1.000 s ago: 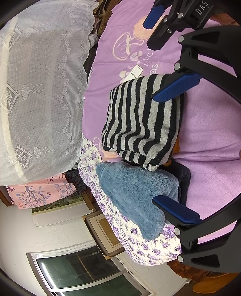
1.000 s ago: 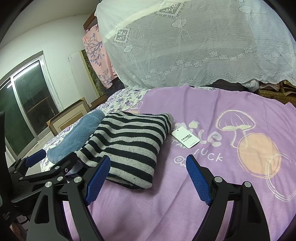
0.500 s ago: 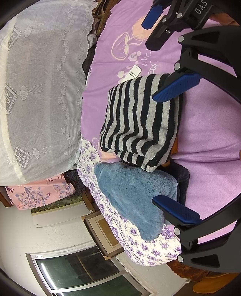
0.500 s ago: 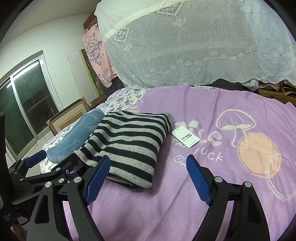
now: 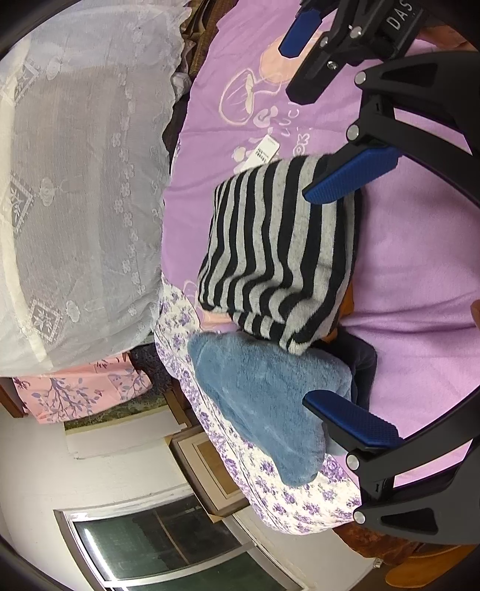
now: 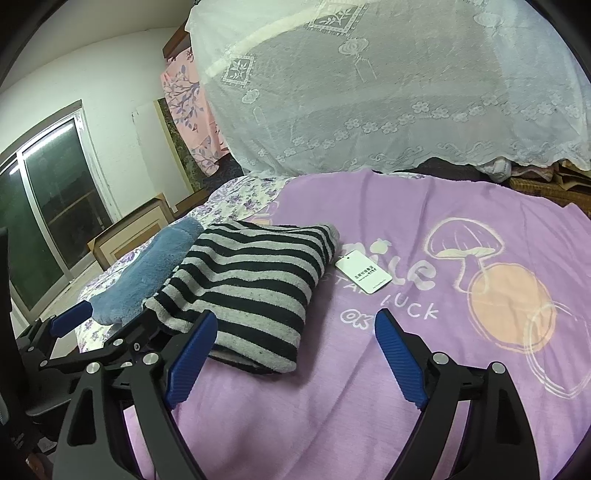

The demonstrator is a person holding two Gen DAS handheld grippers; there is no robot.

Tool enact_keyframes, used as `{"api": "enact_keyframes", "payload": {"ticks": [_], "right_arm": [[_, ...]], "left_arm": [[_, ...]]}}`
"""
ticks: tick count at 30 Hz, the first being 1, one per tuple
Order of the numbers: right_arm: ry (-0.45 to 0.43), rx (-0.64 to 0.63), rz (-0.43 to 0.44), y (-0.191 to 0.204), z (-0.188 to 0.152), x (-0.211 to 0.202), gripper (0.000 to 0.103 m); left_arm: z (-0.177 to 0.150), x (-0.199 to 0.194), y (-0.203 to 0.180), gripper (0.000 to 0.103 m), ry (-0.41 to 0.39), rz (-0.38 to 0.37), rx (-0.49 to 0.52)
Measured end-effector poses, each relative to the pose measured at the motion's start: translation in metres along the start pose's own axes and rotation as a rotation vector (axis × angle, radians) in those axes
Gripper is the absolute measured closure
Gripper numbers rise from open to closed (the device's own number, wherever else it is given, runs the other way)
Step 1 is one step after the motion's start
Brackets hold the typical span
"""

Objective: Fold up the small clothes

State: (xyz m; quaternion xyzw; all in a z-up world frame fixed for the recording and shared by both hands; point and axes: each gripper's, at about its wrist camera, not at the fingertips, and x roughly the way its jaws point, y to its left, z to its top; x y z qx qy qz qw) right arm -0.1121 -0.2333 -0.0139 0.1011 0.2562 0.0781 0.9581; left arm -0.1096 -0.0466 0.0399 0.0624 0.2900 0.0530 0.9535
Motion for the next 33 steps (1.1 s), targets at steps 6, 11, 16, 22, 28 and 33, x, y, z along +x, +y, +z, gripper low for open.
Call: {"api": "enact_keyframes", "payload": {"ticks": [6,11,16,22,28,33], "right_arm": [[0.009,0.014,-0.069,-0.016,-0.006,-0.011,0.015],[-0.014,0.06,-0.114,-0.043,-0.021,-0.02,0.014],[0.005,0.084,-0.214,-0.078,-0.042,-0.032,0.014],[-0.013,0.182,-0.284,-0.124,-0.054,-0.046,0.014],[-0.041,0.241,-0.281,-0.144,-0.055,-0.054,0.014],[0.0,0.174,-0.214,-0.119,-0.051,-0.036,0.014]], "left_arm": [[-0.005,0.0,-0.021,0.005,0.004,-0.055,0.023],[-0.012,-0.002,-0.048,0.005,-0.012,-0.104,0.067],[-0.02,0.002,-0.084,0.005,0.004,-0.18,0.114],[-0.029,0.001,-0.136,0.005,-0.001,-0.255,0.191],[-0.032,0.005,-0.152,0.005,0.017,-0.303,0.199],[-0.031,0.018,-0.117,0.005,0.039,-0.258,0.142]]}}
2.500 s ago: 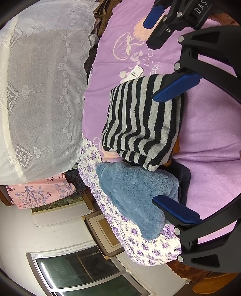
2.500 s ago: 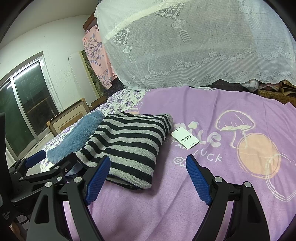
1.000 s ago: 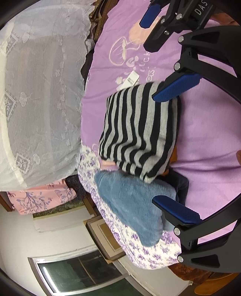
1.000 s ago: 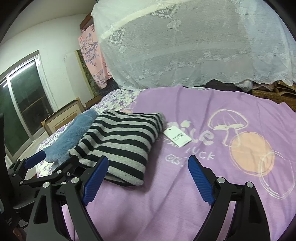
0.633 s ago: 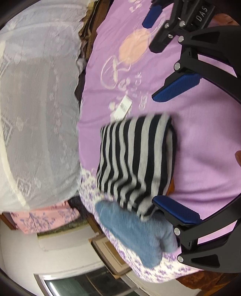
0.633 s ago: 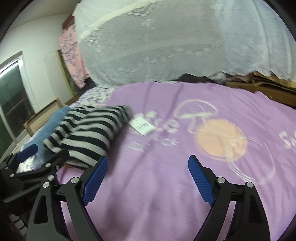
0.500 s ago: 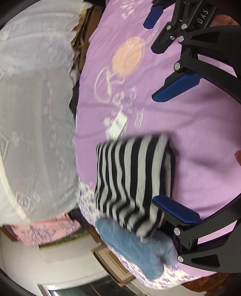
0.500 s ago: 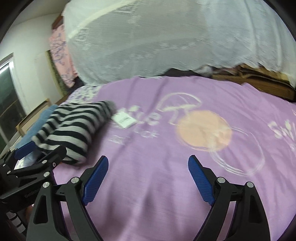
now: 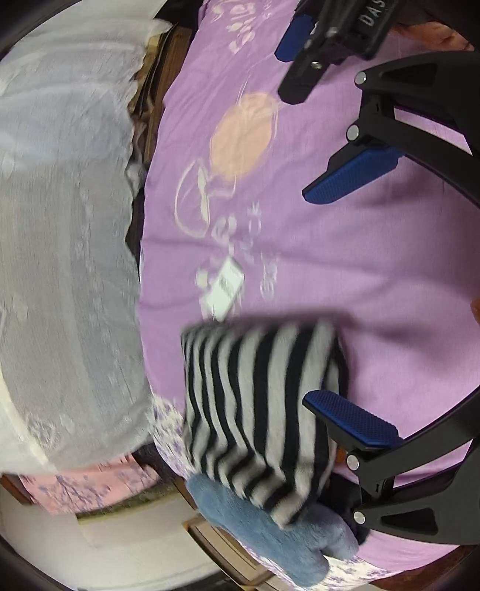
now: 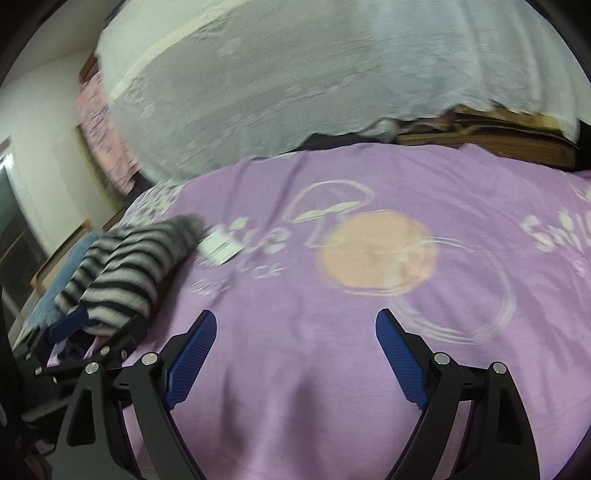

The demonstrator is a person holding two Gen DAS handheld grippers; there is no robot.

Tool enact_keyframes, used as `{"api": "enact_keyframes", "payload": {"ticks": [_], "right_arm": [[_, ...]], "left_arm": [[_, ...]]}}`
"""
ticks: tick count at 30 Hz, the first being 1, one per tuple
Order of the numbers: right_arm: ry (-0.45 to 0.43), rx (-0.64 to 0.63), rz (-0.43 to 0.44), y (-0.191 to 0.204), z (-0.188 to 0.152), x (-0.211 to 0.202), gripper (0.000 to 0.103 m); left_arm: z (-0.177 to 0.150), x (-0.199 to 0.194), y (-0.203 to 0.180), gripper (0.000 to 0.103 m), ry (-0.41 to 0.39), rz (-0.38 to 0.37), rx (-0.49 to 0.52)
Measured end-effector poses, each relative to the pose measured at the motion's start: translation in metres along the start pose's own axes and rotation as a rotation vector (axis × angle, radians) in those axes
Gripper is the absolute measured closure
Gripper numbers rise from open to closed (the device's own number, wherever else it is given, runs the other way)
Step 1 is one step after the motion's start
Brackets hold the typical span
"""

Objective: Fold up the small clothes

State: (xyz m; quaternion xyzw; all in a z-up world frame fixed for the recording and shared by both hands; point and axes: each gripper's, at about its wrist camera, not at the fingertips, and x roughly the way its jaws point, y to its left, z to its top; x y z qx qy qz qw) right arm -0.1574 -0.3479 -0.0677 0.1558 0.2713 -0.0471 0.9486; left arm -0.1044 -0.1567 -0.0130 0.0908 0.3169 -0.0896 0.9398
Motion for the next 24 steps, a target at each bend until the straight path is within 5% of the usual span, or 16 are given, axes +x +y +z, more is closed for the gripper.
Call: {"api": "enact_keyframes", "payload": {"ticks": [8,12,18,24], "right_arm": [[0.032,-0.284,0.201,0.125,0.009,0.031,0.014],[0.055,-0.276,0.189,0.146,0.003,0.046,0.014],[0.102,-0.167,-0.06,0.078,-0.03,0.051,0.014],[0.064,0.047,-0.27,-0.02,-0.032,0.016,0.014]], "left_arm": [[-0.032,0.013,0.144,0.004,0.107,0.21,-0.225],[-0.051,0.019,0.173,0.005,0.143,0.184,-0.336],[-0.051,0.044,0.106,0.005,0.192,-0.017,-0.234],[-0.022,0.051,-0.031,0.005,0.158,-0.205,0.027]]}}
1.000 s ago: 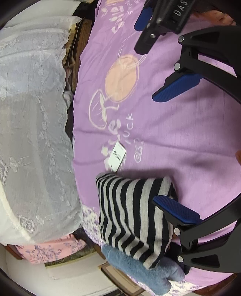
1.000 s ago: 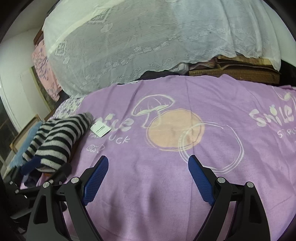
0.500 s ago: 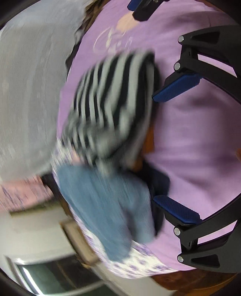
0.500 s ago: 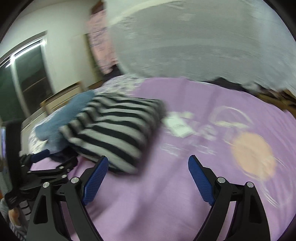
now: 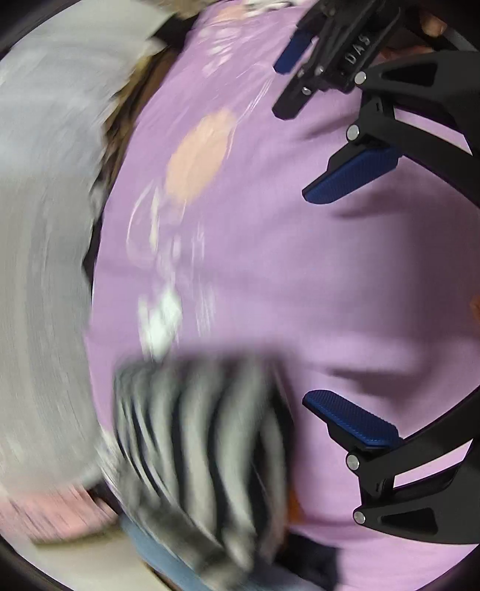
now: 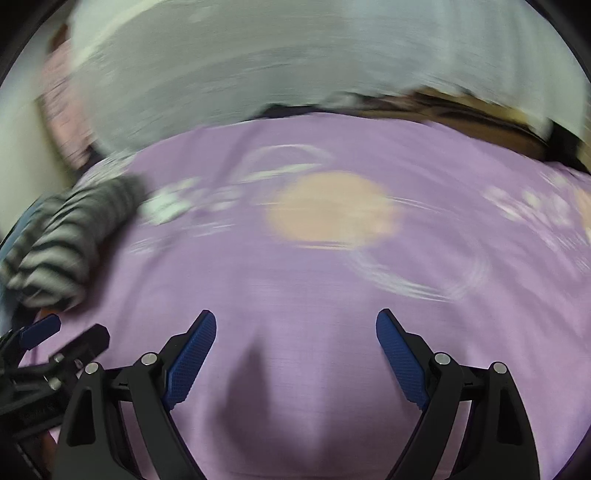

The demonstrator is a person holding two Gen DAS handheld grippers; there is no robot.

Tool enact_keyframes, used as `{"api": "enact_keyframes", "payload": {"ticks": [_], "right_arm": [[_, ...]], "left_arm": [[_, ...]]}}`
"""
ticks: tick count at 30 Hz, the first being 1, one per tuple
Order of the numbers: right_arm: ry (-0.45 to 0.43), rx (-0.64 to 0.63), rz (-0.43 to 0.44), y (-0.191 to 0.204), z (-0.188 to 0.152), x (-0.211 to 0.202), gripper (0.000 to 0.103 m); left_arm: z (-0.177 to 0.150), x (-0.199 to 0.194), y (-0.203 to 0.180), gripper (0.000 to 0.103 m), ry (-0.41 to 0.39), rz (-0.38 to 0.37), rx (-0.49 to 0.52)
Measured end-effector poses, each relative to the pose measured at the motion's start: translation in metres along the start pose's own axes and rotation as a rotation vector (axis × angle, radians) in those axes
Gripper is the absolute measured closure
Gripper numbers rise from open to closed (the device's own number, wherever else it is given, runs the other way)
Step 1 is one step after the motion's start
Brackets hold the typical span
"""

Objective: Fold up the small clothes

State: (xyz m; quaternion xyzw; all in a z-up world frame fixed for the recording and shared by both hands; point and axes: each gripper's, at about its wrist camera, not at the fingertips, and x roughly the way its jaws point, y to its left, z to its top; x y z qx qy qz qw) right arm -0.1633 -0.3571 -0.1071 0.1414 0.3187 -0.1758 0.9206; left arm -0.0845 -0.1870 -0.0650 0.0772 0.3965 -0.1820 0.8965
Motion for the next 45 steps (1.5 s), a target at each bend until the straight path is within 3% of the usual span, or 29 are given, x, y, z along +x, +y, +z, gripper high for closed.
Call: {"api": "enact_keyframes", "payload": {"ticks": [3,6,9,14,17,20,29,37,42,45], "right_arm": [[0.012,0.081,-0.086,-0.045,-0.006,0.001,0.013],[0.042,0.129,-0.098,-0.065,-0.016,0.013,0.008],[0.101,0.12,-0.113,-0.064,-0.026,0.031,0.003],[0.088,0.095,-0.125,-0.055,-0.027,0.027,0.003],[0.064,0.04,-0.087,-0.045,-0.028,0.021,0.003],[0.102,0.044,-0.063,-0.046,-0.028,0.029,0.003],[0.024,0.048,-0.039,-0.043,-0.027,0.012,0.003],[-0.044,-0.013,0.078,-0.001,-0.021,-0.013,0.003],[-0.05,-0.085,0.106,0.026,-0.023,-0.016,0.003],[-0.024,-0.097,0.085,0.029,-0.029,-0.014,0.003]], "left_arm": [[-0.001,0.026,-0.042,0.005,0.032,-0.033,0.048],[-0.018,0.052,-0.063,0.004,0.102,-0.057,0.054],[-0.022,0.054,-0.061,0.004,0.102,-0.05,0.061],[-0.025,0.05,-0.066,0.004,0.088,-0.032,0.073],[-0.027,0.049,-0.071,0.004,0.084,0.002,0.115],[-0.027,0.049,-0.075,0.004,0.077,0.018,0.151],[-0.023,0.042,-0.06,0.004,0.084,-0.048,0.108],[-0.025,-0.008,-0.025,0.004,-0.072,0.145,0.096],[-0.033,-0.007,0.005,0.004,-0.038,0.155,0.045],[-0.041,0.007,0.014,0.004,0.039,0.072,-0.017]]}}
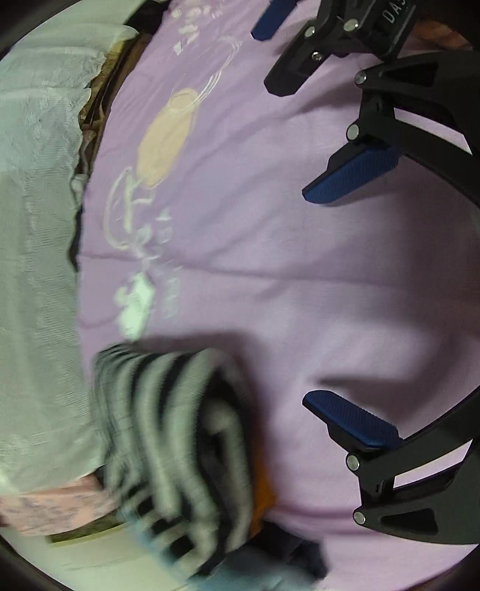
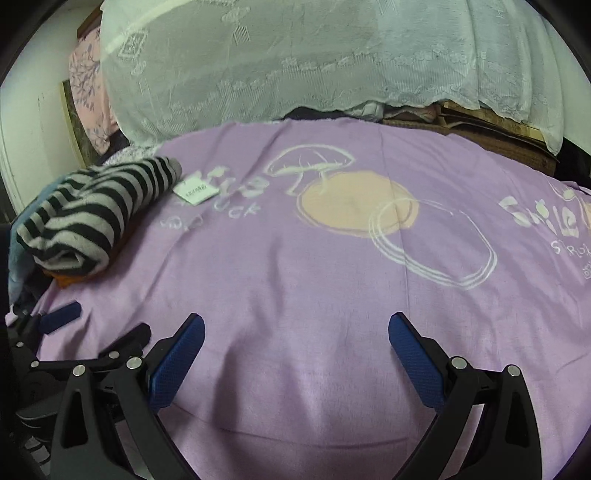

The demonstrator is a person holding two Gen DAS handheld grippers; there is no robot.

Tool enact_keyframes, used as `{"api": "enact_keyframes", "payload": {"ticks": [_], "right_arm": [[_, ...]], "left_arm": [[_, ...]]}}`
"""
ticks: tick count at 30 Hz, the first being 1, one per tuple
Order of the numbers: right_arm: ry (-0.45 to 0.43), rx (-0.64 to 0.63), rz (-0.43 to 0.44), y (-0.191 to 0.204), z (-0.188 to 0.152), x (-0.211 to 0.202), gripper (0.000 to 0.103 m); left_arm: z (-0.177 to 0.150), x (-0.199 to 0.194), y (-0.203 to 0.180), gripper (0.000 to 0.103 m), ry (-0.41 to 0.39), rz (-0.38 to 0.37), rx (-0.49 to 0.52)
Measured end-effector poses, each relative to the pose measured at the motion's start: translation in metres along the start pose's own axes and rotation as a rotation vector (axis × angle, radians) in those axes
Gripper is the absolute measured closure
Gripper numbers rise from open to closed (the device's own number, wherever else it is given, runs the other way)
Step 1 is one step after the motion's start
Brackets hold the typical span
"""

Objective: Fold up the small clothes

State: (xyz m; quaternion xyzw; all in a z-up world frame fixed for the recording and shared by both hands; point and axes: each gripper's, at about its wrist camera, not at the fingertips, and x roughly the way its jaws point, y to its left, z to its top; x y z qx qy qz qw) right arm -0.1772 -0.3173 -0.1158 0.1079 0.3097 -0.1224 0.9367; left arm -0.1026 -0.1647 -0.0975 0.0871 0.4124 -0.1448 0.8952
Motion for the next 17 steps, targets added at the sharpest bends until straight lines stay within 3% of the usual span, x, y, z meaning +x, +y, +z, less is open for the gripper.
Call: {"api": "enact_keyframes", "payload": {"ticks": [5,10,17], "right_arm": [[0.027,0.042,-0.01,-0.012,-0.006,0.004,0.003],[0.095,0.111,-0.017,-0.026,-0.012,0.021,0.003],[0.126,0.068,-0.056,-0.019,-0.016,0.028,0.003]], "left_arm": [[-0.006,0.005,-0.006,0.004,-0.007,-0.017,-0.009],[-0.01,0.018,-0.014,0.004,0.029,0.043,0.029],[-0.011,0.02,-0.015,0.004,0.036,0.06,0.045]]}}
